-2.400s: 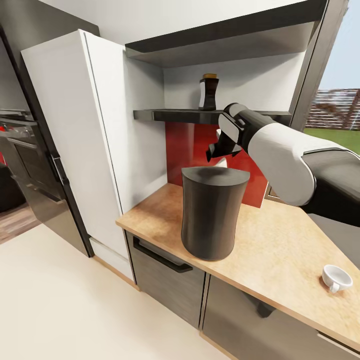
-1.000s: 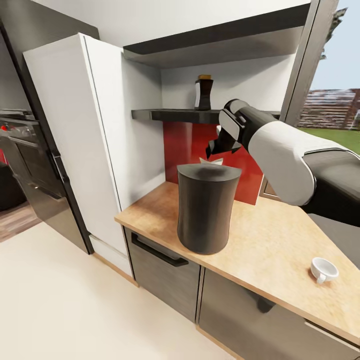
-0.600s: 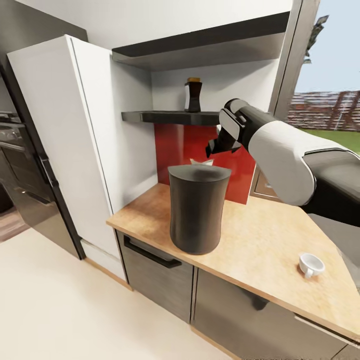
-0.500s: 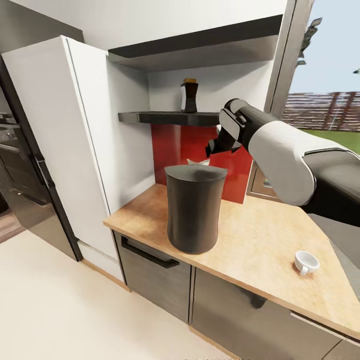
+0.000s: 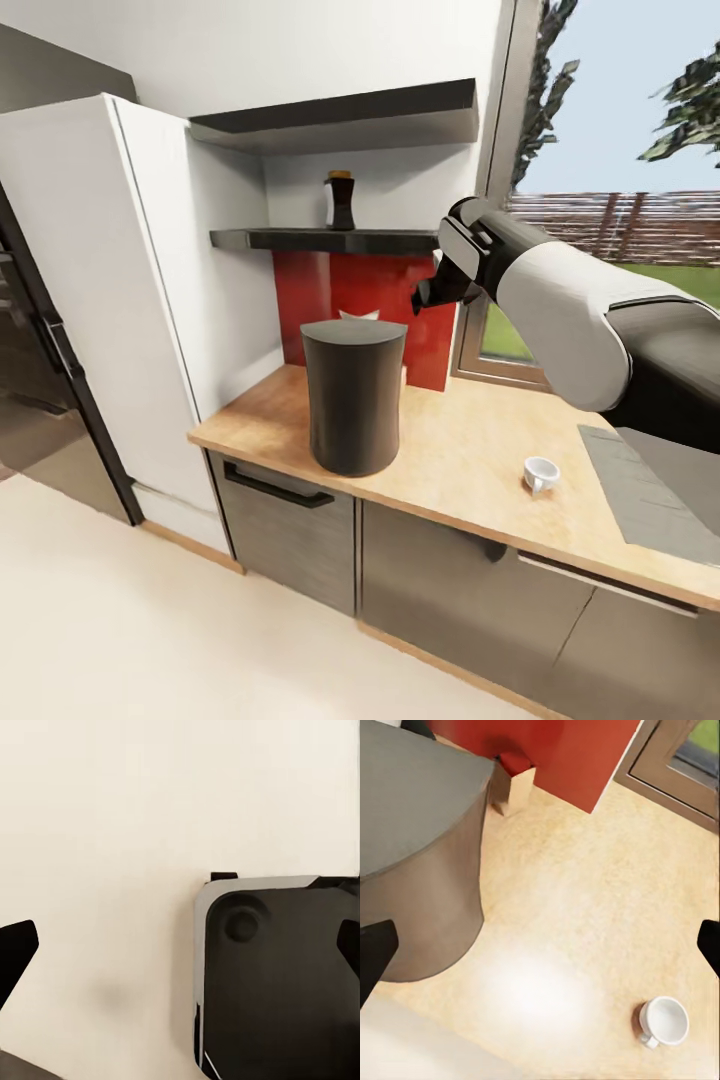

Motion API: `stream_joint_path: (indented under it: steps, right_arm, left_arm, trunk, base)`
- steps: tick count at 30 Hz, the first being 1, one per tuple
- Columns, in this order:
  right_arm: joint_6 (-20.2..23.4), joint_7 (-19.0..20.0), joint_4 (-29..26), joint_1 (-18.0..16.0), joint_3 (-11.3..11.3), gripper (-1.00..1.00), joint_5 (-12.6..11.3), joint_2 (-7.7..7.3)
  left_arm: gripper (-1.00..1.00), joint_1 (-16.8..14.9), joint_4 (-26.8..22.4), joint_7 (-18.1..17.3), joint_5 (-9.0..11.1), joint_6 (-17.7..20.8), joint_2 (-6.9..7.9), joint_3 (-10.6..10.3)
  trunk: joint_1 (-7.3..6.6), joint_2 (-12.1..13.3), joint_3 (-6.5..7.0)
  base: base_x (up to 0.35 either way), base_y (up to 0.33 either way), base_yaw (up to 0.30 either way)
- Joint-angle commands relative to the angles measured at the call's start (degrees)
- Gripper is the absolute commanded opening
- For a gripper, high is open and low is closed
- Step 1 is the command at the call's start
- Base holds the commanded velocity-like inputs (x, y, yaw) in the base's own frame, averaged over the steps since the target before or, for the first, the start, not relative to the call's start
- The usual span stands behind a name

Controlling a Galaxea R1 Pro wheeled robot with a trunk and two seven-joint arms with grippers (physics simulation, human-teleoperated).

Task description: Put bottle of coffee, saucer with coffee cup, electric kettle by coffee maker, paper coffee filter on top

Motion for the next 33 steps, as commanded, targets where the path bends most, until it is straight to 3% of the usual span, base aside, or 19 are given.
stream_joint_path:
  steps: [1, 33]
  right_arm:
    - [0.2, 0.1, 0.0, 0.0, 0.3, 1.0, 0.1, 0.02]
    - [0.2, 0.1, 0.4, 0.0, 0.3, 1.0, 0.3, 0.02]
  left_arm:
    - [1.0, 0.0, 0.0, 0.1, 0.0, -0.2, 0.0, 0.0]
    - [1.0, 0.0, 0.0, 0.1, 0.0, -0.2, 0.07, 0.1]
  trunk:
    - [0.01, -0.1, -0.08]
    - [0.01, -0.1, 1.73]
  base:
    - [-0.227, 0.0, -0.188]
    - [-0.008, 0.0, -0.186]
